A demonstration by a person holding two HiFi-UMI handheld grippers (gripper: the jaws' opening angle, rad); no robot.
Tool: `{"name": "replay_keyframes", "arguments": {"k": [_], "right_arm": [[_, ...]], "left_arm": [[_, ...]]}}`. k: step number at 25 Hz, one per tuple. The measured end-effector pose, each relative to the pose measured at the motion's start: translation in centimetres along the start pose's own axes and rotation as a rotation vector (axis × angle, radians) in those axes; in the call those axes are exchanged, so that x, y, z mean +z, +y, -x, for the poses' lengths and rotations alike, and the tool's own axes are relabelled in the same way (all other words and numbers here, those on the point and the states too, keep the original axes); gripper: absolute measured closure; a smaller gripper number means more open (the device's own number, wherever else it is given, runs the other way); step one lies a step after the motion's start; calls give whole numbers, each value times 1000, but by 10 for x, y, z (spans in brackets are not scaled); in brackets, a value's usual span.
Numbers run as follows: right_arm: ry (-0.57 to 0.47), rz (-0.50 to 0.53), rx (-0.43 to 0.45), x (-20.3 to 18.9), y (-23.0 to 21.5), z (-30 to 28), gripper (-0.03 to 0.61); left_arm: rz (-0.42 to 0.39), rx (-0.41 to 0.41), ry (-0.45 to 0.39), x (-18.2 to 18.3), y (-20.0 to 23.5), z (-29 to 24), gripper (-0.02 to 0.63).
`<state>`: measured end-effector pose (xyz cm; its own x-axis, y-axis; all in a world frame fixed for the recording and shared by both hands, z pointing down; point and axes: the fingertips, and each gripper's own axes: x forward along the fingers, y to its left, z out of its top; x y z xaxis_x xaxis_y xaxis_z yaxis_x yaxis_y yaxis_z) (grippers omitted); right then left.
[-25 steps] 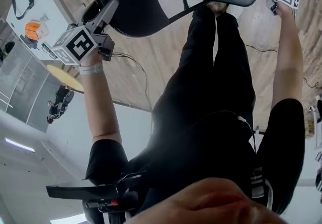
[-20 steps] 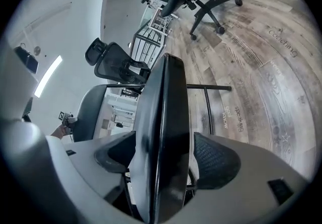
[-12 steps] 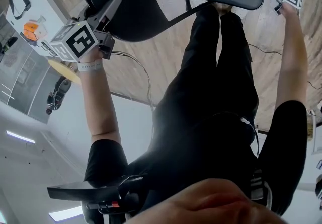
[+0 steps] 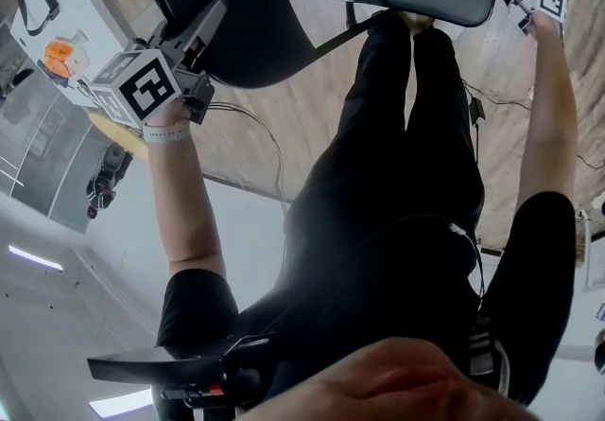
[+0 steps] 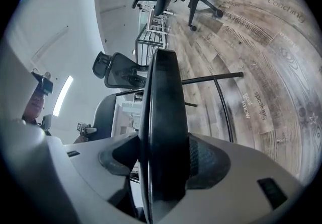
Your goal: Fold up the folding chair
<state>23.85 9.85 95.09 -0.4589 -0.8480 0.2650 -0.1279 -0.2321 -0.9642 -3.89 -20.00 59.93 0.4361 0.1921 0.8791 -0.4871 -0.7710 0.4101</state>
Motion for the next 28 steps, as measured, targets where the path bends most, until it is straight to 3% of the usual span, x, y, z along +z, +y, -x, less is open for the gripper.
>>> {"name": "replay_keyframes", "arguments": {"k": [12, 19, 22, 28], "right_arm": [[155, 37, 255, -23, 143, -49, 308], [243, 91, 391, -50, 260, -124, 371], [280, 107, 414, -61, 279, -146, 419], [308, 121, 474, -64, 326, -156, 480]], "left_arm": [[-19, 62, -3, 3, 24, 63, 554], [-61, 82, -12, 12, 68, 130, 554], [-43, 93, -18, 7, 81, 135, 554], [-36, 100, -29, 16, 64, 139, 554]]}}
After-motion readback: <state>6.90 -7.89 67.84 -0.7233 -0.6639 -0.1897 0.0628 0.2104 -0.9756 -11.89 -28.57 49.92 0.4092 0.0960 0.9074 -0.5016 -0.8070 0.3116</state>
